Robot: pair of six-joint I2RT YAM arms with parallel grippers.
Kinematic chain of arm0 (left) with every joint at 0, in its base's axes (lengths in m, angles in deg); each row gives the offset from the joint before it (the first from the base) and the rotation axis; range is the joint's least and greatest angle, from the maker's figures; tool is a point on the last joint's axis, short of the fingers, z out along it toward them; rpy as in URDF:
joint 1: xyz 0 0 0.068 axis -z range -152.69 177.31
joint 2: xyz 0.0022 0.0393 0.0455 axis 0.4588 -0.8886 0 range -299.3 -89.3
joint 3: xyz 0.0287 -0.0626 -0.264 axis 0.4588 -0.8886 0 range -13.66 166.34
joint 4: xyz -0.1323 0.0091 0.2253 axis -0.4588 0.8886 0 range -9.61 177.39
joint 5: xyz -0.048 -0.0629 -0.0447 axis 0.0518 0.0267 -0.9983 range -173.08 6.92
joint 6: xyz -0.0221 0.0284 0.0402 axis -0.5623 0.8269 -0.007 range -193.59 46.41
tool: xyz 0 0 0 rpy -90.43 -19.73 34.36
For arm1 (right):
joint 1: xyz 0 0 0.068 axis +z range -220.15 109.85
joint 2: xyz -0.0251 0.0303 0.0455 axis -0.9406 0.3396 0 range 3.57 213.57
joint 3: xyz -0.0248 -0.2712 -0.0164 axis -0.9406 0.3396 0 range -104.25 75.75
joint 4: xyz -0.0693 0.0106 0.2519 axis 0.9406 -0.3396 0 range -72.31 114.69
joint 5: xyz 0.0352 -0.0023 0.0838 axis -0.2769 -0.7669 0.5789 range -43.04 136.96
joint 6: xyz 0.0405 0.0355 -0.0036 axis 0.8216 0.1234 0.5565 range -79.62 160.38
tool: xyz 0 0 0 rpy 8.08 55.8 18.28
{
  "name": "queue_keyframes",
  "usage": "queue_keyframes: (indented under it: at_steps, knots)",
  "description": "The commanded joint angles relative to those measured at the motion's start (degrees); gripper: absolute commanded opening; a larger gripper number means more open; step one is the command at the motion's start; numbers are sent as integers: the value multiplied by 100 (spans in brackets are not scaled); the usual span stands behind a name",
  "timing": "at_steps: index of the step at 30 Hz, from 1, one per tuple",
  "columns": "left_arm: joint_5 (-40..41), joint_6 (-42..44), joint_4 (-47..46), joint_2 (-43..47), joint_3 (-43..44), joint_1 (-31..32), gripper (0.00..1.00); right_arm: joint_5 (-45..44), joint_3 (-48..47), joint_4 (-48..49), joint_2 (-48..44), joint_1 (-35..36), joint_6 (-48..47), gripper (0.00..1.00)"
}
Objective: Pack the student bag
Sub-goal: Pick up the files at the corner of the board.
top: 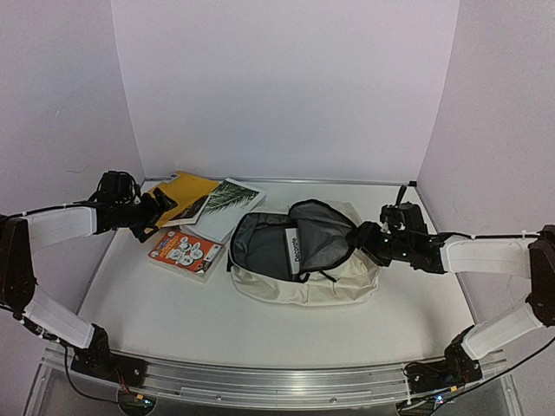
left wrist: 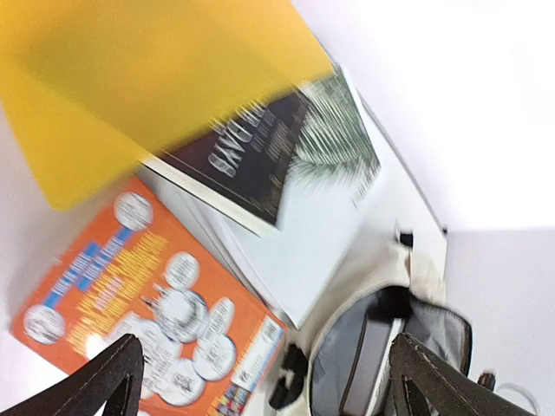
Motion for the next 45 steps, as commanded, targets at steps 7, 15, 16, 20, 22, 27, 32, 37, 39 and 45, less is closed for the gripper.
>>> queue_keyframes:
  at_steps: [7,15,16,20,22,27,32,37,39,45]
  knots:
    - [-195,-749,-2137,-403,-750,-1630,96,-507,-211,-255,-990,-23,-432,94]
    - [212,-697,-3132,-1325,-763,-2072,85,-677,-269,-393,-1326,-21,-506,97]
    - [254,-670,-3235,-1499,-726,-2092,82,-699,-278,-401,-1336,-28,-516,97]
    - [322,-581,-3330,-2029,-460,-2088,76,-725,-352,-446,-1319,-24,-532,97]
    - [349,-559,-3347,-2271,-330,-2092,73,-748,-383,-463,-1315,-19,-536,97]
    - [412,-250,-3430,-2678,45,-2092,63,-806,-422,-519,-1326,-25,-585,97]
    - [409,-171,-3336,-3037,424,-2101,59,-816,-439,-543,-1281,-24,-590,97]
    - [251,-336,-3375,-3411,747,-2102,54,-862,-496,-591,-1317,-32,-605,97]
    - [201,-346,-3395,-3526,856,-2101,52,-904,-507,-614,-1364,-26,-614,97]
    - [160,-337,-3369,-3702,1048,-2097,46,-947,-518,-675,-1418,-23,-623,97]
